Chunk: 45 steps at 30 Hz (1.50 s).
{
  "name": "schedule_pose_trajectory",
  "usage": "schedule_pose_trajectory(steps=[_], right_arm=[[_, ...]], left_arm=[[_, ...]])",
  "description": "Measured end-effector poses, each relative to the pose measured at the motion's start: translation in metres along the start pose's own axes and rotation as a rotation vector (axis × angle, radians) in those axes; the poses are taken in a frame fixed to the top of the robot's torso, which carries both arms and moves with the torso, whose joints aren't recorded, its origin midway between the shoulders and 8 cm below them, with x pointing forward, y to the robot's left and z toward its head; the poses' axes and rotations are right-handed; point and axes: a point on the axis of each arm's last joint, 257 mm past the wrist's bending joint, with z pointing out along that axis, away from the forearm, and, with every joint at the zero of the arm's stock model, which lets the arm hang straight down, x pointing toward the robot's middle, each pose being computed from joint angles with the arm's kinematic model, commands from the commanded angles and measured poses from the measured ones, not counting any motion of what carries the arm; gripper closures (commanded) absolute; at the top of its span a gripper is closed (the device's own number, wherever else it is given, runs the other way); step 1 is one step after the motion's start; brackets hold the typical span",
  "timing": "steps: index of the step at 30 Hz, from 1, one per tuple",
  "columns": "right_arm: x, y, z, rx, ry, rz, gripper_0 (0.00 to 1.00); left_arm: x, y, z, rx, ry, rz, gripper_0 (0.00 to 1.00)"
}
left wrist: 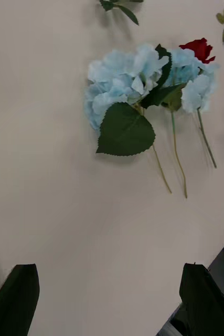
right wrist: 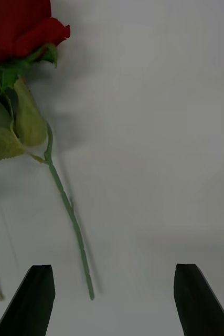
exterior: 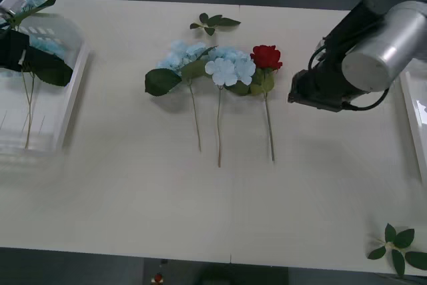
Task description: Put the red flowers into the right box and the blue flowers into the left box
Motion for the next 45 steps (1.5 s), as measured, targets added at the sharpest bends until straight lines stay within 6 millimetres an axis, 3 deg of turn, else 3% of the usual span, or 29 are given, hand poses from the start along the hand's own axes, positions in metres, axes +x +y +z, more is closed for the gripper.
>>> schedule_pose_trajectory(steps=[6, 13, 25, 34, 35, 36, 40, 45], right_arm=[[0.001, 0.026, 0.032, 0.015, -0.029, -0.008, 0.35], [0.009, 0.038, 0.067, 0.060, -0.029, 0.008, 0.34], [-0.008, 0.049, 0.106, 0.087, -0.104, 0.002, 0.34], [-0.036, 0.058, 0.112, 0.053, -0.186, -0.033, 0.35], [-0.038, 0.057, 0.112, 0.052, -0.192, -0.031, 0.42], [-0.041, 0.056, 0.112, 0.055, -0.200, -0.033, 0.62], [-0.041, 0.050, 0.115, 0.071, -0.205, -0.045, 0.99], [-0.034, 0.045, 0.120, 0.101, -0.202, -0.090, 1.00]], left_arm=[[-0.025, -0.022, 0.041, 0.073, -0.091, 0.003, 0.22], [-0.020, -0.025, 0.100, 0.049, -0.070, 0.015, 0.22], [-0.042, -0.063, 0.149, 0.073, -0.134, 0.094, 0.22], [-0.018, -0.083, 0.205, 0.057, -0.107, 0.142, 0.22], [-0.017, -0.083, 0.208, 0.055, -0.109, 0.142, 0.22], [-0.016, -0.082, 0.211, 0.052, -0.110, 0.141, 0.22], [-0.016, -0.078, 0.217, 0.031, -0.122, 0.139, 0.22], [-0.021, -0.081, 0.219, 0.043, -0.148, 0.049, 0.23]])
